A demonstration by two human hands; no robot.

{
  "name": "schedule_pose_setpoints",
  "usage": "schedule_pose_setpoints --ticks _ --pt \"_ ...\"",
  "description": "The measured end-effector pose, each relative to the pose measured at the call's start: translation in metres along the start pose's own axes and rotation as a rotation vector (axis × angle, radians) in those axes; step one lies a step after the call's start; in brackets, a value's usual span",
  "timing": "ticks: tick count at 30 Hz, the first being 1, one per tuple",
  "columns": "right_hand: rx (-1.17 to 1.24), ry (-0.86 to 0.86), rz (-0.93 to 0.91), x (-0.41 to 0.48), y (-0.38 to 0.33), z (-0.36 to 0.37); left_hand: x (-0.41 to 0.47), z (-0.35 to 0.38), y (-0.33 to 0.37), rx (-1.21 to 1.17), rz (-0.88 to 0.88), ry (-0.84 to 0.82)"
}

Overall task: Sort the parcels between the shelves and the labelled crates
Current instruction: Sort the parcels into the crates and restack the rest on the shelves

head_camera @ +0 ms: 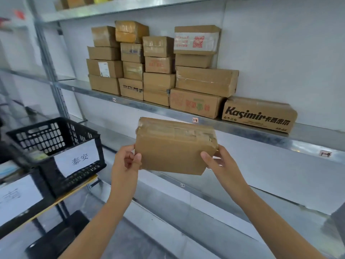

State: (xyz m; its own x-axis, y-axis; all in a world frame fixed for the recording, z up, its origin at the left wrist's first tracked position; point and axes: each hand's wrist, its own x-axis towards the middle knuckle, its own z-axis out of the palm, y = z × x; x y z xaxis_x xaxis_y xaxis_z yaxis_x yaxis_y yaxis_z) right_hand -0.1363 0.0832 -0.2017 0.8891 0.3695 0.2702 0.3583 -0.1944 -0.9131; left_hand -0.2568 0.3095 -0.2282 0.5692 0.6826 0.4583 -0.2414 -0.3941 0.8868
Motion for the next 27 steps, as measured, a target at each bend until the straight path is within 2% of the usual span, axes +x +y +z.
schedule_pose_setpoints --ticks 6,11,19,21,24,27 --pt "0.218 -0.177 -0.012 0.006 -0.009 0.069 0.007 -0.074 -0.016 -0.271 -0.175 0.069" --pt "0.247 -0.195 0.156 0.024 -0.001 0.116 0.011 -0.107 -0.043 -0.199 -0.322 0.089" --pt "0.198 -0.291 0.007 0.054 0.017 0.177 0.021 -0.144 -0.085 -0.241 -0.583 0.068" --pt "0.220 -0.317 -0.001 0.062 0.014 0.199 0.030 -0.154 -0.092 -0.211 -0.612 0.120" --pt "0.228 -0.338 0.098 0.078 0.003 0.238 0.050 -0.171 -0.107 -0.200 -0.616 0.204" --pt "0.171 -0.362 0.289 0.104 -0.008 0.281 0.075 -0.194 -0.121 -0.172 -0.588 0.194"
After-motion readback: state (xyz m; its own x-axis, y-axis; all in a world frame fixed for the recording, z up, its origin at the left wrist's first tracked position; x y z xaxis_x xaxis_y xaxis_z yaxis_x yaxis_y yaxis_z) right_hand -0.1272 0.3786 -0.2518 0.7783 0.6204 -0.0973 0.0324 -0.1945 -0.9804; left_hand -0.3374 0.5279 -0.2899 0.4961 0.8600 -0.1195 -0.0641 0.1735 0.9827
